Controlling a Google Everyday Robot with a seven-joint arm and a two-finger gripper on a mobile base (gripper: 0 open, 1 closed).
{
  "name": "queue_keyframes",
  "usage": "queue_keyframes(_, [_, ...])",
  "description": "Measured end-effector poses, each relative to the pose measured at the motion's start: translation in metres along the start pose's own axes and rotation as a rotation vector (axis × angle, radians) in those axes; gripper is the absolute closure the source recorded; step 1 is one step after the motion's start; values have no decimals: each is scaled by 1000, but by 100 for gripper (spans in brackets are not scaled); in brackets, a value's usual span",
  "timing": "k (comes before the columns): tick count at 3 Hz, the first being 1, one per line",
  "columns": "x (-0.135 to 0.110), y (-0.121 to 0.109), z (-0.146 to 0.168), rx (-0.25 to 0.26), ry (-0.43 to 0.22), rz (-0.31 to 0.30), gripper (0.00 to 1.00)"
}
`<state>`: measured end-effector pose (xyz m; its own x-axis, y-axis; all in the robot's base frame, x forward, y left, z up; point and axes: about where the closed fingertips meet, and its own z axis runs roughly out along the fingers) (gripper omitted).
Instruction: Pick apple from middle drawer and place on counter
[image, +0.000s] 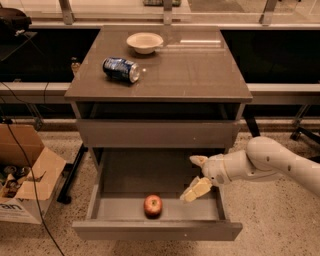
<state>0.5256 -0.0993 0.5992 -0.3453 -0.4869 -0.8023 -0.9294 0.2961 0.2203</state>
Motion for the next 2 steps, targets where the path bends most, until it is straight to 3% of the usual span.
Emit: queue_keyframes(2, [18,-14,42,34,22,26,0])
